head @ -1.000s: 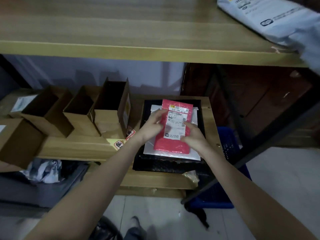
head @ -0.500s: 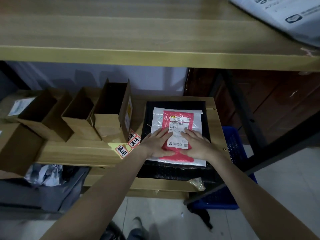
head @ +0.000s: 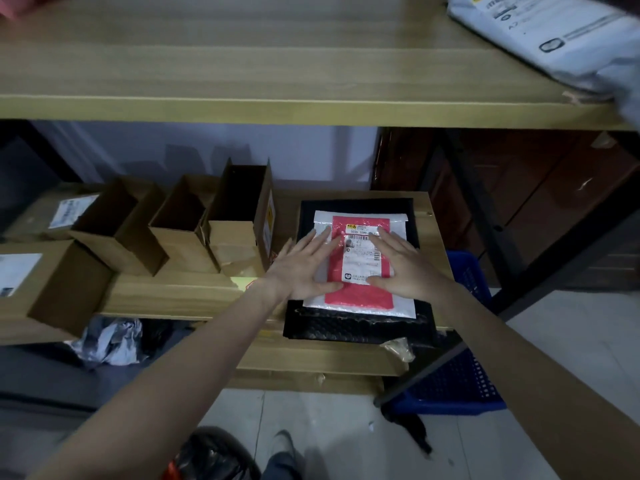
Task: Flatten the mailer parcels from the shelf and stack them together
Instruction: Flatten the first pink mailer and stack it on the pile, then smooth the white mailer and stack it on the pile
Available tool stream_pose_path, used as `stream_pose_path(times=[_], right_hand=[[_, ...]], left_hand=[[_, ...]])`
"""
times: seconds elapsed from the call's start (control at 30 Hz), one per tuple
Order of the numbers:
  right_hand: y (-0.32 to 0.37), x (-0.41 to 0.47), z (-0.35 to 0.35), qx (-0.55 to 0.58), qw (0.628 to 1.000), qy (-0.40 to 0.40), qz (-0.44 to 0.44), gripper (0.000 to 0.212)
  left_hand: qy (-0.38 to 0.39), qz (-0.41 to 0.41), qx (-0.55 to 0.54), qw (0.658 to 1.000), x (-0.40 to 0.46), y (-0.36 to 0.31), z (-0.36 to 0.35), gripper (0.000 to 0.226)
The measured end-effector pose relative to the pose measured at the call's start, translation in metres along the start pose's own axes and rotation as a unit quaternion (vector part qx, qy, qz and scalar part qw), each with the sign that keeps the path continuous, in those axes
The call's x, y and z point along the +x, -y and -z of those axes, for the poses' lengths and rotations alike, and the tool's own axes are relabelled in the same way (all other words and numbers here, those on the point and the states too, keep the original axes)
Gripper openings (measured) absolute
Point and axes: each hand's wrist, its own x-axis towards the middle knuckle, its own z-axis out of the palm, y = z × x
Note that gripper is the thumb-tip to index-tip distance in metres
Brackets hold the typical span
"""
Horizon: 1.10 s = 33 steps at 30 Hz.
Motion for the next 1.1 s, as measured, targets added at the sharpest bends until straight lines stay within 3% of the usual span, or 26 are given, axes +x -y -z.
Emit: stream_pose_path(times=[0.3, 0.53, 0.63, 0.8, 1.1], right_hand=[[0.051, -0.054, 0.062, -0.001, 0.996, -0.065, 0.066, 0.086], [0.117, -0.106, 0.117, -0.013, 0.970, -0.153, 0.186, 0.081], [0.143, -0.125, 0.141, -0.005, 0.956, -0.188, 0.226, 0.074], [0.178, -0.137, 0.175, 0.023, 0.934, -0.228, 0.276, 0.057], [0.233, -0.101, 0.209, -0.003, 0.909, -0.266, 0.321, 0.062]], left_hand=[[-0.113, -0.017, 0.035, 0.993, -0.075, -0.009, 0.074, 0.090], [-0.205, -0.062, 0.048, 0.976, -0.143, -0.035, 0.132, 0.089], [-0.266, -0.086, 0.013, 0.960, -0.169, -0.048, 0.163, 0.078], [-0.341, -0.081, -0.001, 0.937, -0.201, -0.051, 0.209, 0.062], [-0.419, -0.031, 0.006, 0.907, -0.230, 0.000, 0.267, 0.061]])
